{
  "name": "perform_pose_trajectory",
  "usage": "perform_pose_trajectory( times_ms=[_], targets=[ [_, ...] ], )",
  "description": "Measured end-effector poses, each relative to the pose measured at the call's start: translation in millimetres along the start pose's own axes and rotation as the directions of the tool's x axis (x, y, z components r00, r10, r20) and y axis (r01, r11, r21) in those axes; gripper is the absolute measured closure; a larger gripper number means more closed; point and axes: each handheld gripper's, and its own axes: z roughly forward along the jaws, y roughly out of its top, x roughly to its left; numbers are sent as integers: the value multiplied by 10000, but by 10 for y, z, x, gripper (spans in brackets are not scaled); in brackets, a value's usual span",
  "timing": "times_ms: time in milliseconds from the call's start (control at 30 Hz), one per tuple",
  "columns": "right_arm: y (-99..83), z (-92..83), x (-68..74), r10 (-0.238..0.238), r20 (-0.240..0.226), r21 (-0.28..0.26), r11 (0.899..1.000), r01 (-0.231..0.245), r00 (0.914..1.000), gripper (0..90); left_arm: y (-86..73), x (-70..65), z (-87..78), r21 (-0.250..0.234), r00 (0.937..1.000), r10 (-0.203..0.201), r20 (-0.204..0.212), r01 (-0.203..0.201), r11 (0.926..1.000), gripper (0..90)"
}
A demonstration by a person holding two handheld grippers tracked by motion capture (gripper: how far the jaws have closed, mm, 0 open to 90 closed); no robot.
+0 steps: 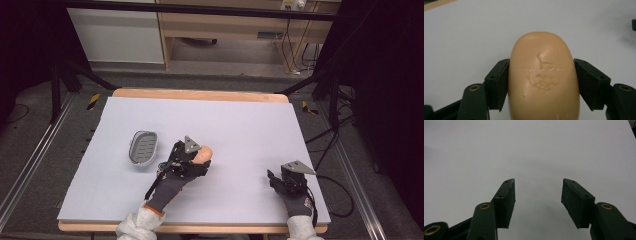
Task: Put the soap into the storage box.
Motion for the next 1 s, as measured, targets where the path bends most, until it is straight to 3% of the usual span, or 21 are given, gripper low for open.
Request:
perform_pose_trajectory(
  times_ms=[700,1000],
  targets=[
    [0,-4,-5,57,25,-8,10000,-57,10000,446,-42,221,-255,-147,9991,-130,-395,125,9998,316],
    [0,-4,-8,90,50,-11,10000,-90,9999,446,-93,369,-376,-309,9973,-407,-616,389,9988,316]
  ],
)
